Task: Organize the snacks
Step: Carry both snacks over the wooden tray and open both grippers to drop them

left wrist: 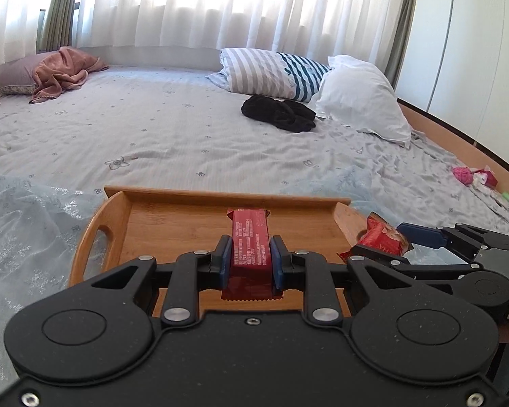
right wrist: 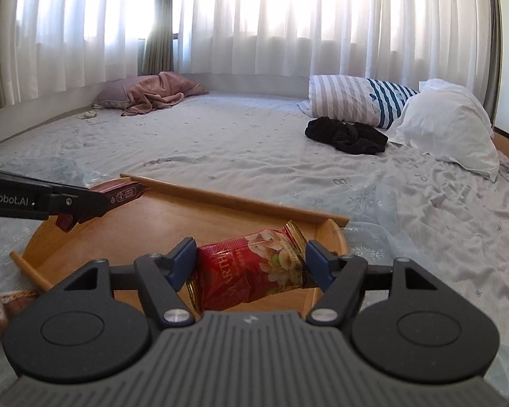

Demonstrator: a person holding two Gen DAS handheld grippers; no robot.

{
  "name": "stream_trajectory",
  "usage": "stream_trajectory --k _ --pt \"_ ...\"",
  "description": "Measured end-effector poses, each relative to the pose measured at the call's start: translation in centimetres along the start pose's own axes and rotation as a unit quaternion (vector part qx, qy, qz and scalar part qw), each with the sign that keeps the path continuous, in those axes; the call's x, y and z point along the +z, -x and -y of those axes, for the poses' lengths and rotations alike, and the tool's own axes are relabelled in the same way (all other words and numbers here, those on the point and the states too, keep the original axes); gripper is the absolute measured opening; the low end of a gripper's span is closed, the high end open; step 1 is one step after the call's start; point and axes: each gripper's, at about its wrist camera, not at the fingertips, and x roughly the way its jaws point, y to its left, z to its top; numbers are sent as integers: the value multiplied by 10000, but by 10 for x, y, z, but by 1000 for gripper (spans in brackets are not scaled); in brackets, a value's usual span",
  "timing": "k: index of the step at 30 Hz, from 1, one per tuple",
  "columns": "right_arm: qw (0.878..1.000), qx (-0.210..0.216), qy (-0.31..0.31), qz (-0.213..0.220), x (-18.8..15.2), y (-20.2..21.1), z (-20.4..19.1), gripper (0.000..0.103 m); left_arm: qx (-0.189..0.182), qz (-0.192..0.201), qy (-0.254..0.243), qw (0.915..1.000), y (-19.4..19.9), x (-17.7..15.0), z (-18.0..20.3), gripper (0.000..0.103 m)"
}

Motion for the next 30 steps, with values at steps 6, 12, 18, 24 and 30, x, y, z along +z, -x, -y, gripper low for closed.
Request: stream_trajectory --k 6,12,18,24,30 --pt "9994 -133 -113 -288 14 -56 13 72 273 -254 67 9993 -67 13 -7 23" --pt "9984 -253 -276 -429 14 -86 17 72 540 -515 278 9968 -112 10 -22 23" --pt "9978 -242 -317 -533 8 -100 13 72 592 -548 243 9964 -124 4 -25 23" --pt "9976 -263 -322 -562 5 -103 10 72 635 -602 135 9961 -128 0 -20 23" --pt "9974 -280 -333 -568 5 -103 10 73 676 -793 76 9945 -133 -3 -19 23"
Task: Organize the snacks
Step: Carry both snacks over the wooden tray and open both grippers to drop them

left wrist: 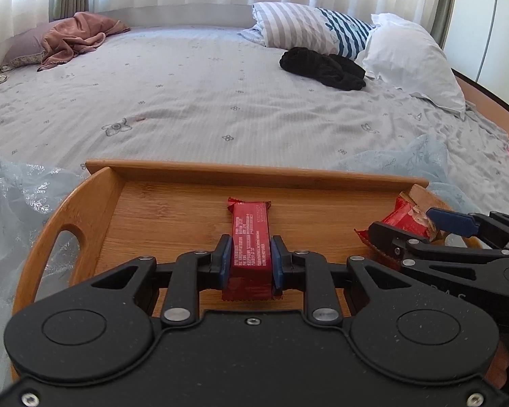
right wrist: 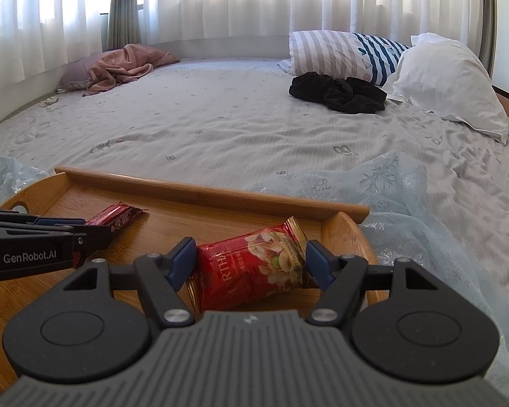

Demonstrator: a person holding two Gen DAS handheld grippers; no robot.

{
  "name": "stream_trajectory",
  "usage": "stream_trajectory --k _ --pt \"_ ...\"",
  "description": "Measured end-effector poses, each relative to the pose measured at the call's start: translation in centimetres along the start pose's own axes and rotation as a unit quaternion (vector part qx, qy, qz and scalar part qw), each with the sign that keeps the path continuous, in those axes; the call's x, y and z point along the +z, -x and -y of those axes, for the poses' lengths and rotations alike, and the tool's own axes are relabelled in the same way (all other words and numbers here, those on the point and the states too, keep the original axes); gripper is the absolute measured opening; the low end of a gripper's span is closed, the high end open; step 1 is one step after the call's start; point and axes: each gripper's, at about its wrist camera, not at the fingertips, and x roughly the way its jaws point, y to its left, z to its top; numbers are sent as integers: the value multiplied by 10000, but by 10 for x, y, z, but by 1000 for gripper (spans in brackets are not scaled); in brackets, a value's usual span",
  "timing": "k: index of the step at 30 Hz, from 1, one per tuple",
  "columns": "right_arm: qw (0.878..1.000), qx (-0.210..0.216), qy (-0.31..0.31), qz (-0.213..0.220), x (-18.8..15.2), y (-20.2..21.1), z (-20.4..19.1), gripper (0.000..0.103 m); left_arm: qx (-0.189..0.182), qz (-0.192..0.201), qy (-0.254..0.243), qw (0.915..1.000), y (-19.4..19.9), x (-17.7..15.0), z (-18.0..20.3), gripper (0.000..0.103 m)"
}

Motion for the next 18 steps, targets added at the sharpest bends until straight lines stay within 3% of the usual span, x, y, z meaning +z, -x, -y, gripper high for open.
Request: stream_trajectory --k 13,16,17,18 --pt "10000 16 -41 -25 -1 -1 3 73 114 50 -188 9997 -1 -3 3 23" --pt "10000 40 -25 -20 -1 0 2 81 110 37 -216 9997 -1 -3 4 23" --pt "10000 57 -25 -25 -1 1 2 84 88 9 -239 9997 0 -3 4 25" --pt "10000 79 -39 -25 -1 2 1 84 50 -18 -231 9997 1 -2 4 35"
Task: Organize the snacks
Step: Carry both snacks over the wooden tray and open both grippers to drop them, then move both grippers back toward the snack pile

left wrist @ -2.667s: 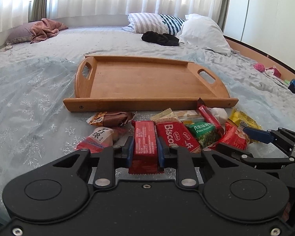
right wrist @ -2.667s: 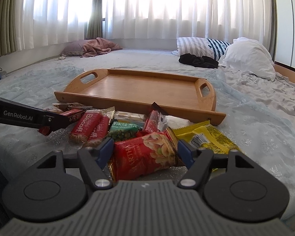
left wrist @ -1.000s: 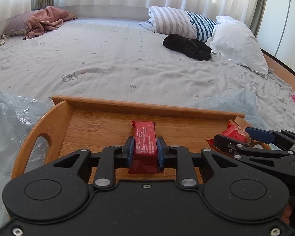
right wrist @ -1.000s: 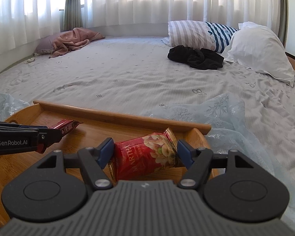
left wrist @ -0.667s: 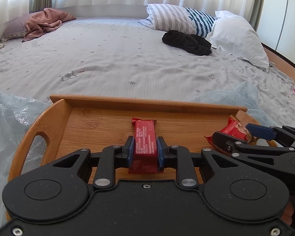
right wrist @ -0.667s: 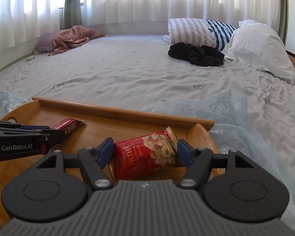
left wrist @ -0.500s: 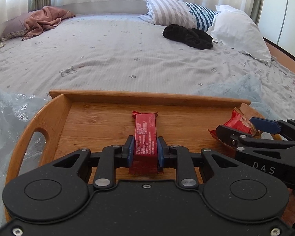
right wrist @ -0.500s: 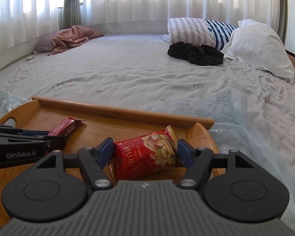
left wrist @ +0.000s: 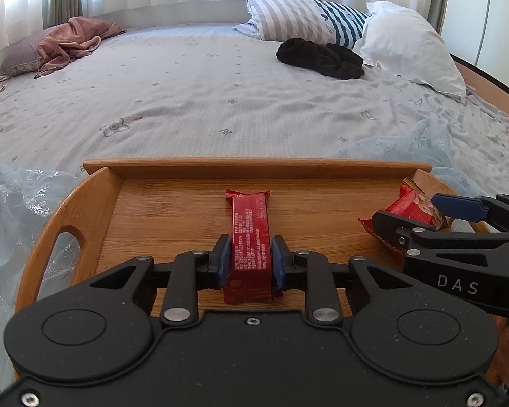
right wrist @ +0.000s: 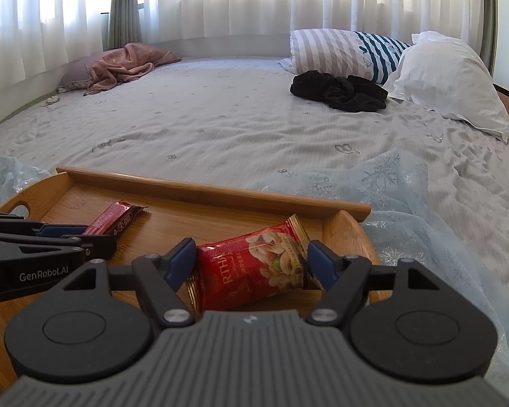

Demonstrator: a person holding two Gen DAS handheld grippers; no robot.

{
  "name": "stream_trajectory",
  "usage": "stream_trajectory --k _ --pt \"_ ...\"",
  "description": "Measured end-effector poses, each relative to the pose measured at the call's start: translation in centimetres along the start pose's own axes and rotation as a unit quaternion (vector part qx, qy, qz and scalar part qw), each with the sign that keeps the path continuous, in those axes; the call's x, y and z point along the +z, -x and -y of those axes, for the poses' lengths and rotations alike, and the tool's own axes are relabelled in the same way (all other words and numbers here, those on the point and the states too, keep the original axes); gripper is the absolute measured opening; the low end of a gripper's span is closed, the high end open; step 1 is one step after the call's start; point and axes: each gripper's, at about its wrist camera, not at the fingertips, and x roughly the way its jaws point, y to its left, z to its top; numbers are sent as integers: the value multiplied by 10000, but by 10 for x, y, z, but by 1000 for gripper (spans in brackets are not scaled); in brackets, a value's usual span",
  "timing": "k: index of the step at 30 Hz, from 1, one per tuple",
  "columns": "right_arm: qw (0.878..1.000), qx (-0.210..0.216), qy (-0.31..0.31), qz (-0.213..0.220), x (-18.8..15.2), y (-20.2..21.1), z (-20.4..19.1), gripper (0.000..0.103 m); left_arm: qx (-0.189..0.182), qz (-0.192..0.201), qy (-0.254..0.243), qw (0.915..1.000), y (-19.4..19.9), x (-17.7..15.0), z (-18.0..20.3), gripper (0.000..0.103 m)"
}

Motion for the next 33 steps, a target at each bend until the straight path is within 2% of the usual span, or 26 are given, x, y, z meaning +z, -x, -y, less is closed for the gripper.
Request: stream_trajectory --k 1,5,7,10,18,23,29,33 --pt "10000 -4 -15 16 0 2 -1 87 -32 -7 18 10000 3 0 -1 48" --pt "10000 -54 -13 82 3 16 -4 90 26 195 -125 9997 25 4 -4 62" --pt "9999 -70 -34 123 5 26 -4 92 99 249 -167 9995 37 5 -7 78" --pt "9997 -63 -13 220 7 45 -6 95 50 385 -189 9991 57 5 -12 88" --pt "9982 16 232 546 -6 99 -18 102 -109 662 -441 9968 115 -17 -14 95" --pt "9973 191 242 662 -29 128 -22 103 -210 802 -516 9952 148 -44 -16 96" --pt "9967 164 181 780 -60 157 -23 103 -408 858 -387 9947 179 -74 -25 97" --pt "9965 109 42 834 -80 172 -19 103 -414 922 -388 9941 195 -92 -27 98"
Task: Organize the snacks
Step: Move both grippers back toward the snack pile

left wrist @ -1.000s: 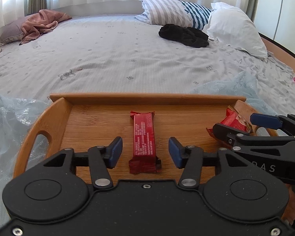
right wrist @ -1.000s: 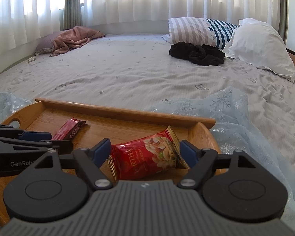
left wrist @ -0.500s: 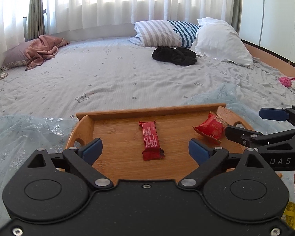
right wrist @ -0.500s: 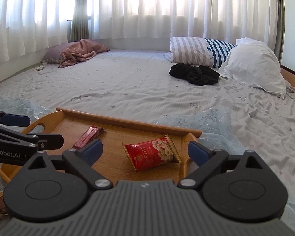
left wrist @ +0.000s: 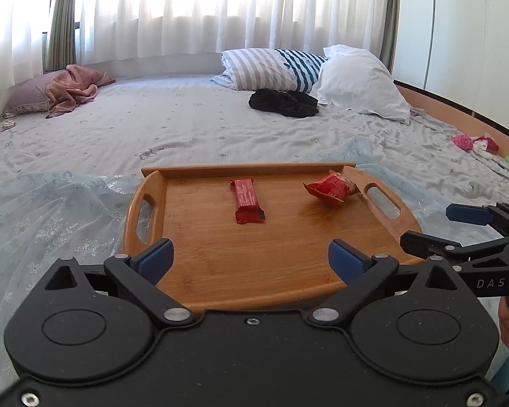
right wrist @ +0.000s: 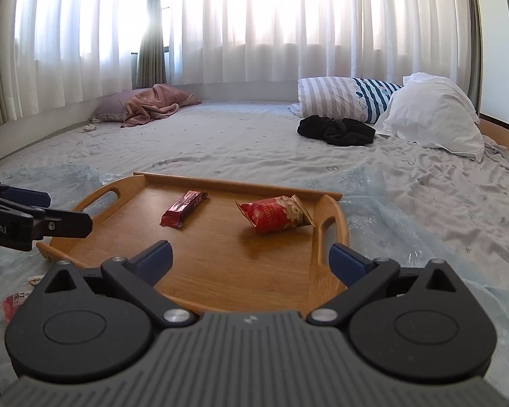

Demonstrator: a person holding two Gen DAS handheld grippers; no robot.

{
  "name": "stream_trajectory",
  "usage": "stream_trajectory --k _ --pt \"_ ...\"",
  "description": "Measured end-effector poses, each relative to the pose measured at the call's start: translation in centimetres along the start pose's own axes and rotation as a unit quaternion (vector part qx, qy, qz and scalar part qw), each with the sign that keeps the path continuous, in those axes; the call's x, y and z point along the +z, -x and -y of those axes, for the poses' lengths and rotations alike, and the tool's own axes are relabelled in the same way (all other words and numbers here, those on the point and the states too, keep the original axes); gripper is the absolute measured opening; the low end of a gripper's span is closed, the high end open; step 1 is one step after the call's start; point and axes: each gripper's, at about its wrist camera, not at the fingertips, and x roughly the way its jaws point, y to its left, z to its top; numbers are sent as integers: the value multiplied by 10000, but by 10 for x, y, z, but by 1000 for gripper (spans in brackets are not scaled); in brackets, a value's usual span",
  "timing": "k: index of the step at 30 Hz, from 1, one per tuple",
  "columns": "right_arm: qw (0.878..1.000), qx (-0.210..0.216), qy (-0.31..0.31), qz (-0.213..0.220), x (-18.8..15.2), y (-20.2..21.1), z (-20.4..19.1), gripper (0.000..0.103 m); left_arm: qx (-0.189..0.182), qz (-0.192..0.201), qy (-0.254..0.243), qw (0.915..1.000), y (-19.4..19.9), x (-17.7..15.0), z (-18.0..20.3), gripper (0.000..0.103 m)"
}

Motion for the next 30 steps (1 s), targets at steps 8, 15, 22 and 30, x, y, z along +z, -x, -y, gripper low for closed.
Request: stream_trajectory --k 8,15,22,30 --pt "9994 -306 -130 29 -34 23 5 103 -49 55 38 10000 22 -29 0 98" --pt "9977 -659 -92 84 -56 38 5 103 148 171 -22 9997 33 -57 -2 99" --pt "9950 -945 -231 221 -79 47 9 103 319 242 138 9991 33 -76 -13 98" --pt "9938 -860 -553 439 -97 55 14 103 266 91 -72 9996 31 -86 -11 47"
